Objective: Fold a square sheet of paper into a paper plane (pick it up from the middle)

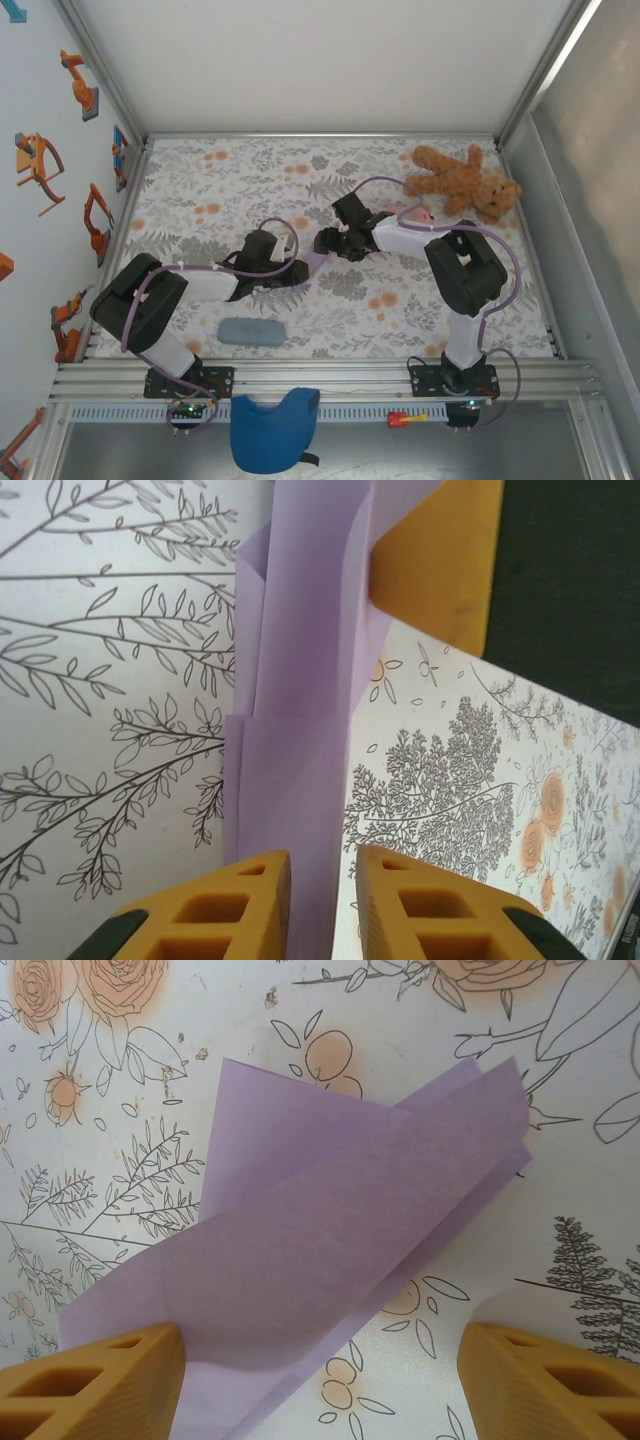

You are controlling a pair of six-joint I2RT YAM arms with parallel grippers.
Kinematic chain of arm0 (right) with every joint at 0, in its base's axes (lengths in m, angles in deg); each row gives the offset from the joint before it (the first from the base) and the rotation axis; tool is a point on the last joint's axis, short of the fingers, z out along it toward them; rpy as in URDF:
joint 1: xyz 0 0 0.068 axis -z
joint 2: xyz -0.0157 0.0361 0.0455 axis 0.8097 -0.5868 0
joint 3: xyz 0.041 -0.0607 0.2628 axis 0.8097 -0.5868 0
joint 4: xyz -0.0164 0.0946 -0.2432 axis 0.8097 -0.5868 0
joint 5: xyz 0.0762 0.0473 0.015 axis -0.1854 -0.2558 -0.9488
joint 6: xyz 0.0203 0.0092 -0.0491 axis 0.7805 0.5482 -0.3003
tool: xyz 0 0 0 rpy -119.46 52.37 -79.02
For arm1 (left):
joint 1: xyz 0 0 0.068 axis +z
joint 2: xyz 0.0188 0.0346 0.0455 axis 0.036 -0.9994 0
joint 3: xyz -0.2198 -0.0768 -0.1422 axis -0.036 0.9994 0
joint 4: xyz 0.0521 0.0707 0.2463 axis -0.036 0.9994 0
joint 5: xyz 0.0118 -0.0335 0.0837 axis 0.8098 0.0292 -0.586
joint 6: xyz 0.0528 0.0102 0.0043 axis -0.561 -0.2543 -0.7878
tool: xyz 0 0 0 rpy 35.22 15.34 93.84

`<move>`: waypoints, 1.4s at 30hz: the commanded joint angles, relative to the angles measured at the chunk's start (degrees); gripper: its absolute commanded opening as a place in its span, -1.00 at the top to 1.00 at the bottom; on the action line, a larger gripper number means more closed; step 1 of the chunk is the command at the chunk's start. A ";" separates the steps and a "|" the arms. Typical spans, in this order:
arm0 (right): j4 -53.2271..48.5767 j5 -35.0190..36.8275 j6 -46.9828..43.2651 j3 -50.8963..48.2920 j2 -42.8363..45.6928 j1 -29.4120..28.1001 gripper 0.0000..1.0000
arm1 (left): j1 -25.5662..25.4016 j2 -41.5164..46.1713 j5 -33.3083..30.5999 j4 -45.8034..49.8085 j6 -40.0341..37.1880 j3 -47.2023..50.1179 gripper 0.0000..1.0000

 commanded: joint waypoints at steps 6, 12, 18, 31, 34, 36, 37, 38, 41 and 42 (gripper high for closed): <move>-1.20 2.10 -0.24 -2.02 -0.52 0.25 -0.45 | -0.14 -2.03 1.99 -0.18 -0.47 -1.23 0.76; 4.52 0.75 -1.85 -7.31 5.34 1.31 -0.54 | -0.49 -3.24 2.34 -0.02 -2.13 -0.95 0.83; 6.34 -1.78 -6.48 -9.57 8.95 1.96 -0.62 | -0.50 -3.55 3.14 -0.17 -2.68 -1.02 0.84; 3.32 -3.38 -11.65 -6.78 7.59 0.97 -0.69 | 0.03 -4.59 4.76 2.77 -1.79 -2.81 0.85; 2.03 -1.48 -11.53 -5.74 6.62 0.39 -0.73 | 0.20 -4.61 5.33 3.01 -1.32 -3.06 0.85; 1.27 -0.98 -11.61 -5.07 5.79 0.12 -0.76 | 0.32 -4.68 5.65 3.34 -1.21 -3.32 0.85; 0.92 -0.89 -11.78 -4.54 5.25 -0.03 -0.77 | 0.37 -4.89 5.85 3.47 -1.21 -3.52 0.85; 0.63 -0.94 -11.94 -4.05 4.74 -0.05 -0.77 | 0.45 -4.98 5.94 3.76 -1.14 -3.67 0.85; -1.01 -0.18 -11.96 -2.46 3.15 -0.33 -0.77 | 0.64 -5.15 5.95 3.71 -0.89 -3.52 0.85; -1.59 0.33 -11.92 -1.95 2.65 -0.40 -0.76 | 0.80 -5.22 6.04 3.59 -0.64 -3.37 0.85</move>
